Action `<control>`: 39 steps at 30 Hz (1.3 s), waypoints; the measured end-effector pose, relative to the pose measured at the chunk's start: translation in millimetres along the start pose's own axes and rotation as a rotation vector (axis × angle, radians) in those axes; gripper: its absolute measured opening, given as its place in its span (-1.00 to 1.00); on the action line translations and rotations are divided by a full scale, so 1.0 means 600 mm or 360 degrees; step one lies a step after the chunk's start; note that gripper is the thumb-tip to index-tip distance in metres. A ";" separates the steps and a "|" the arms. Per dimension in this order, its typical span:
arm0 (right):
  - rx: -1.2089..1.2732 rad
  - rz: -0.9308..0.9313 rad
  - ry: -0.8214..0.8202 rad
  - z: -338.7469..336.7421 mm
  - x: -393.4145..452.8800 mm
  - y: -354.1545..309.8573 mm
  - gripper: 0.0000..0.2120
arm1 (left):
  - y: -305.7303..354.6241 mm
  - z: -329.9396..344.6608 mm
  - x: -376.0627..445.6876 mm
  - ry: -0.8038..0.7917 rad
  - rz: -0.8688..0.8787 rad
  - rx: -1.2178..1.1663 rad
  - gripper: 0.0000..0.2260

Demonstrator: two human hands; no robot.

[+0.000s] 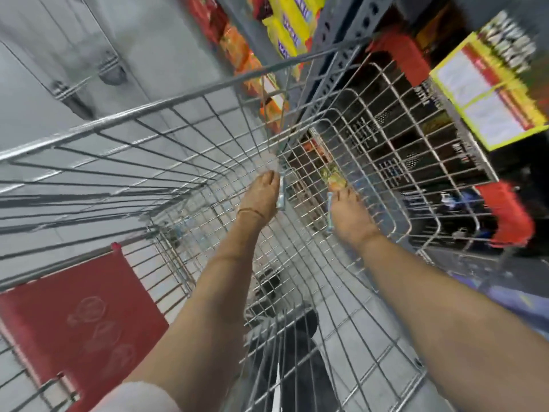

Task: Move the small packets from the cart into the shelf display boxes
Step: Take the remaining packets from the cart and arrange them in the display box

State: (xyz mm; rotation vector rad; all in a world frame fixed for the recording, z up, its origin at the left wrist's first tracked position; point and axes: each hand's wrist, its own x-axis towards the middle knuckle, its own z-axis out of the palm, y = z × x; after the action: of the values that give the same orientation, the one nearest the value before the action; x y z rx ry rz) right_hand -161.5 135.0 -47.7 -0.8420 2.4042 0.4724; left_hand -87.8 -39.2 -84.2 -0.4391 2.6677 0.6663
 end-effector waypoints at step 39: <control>0.1228 0.1024 0.0767 -0.019 -0.936 0.622 -0.35 | 1.048 -0.138 -0.422 -0.0368 0.1597 0.0177 -0.34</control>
State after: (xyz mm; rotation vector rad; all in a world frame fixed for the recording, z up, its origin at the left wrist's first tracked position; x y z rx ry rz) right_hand -41.4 666.8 349.1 0.1987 2.9179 -0.4955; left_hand -121.1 501.0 331.6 1.0115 2.5414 0.7360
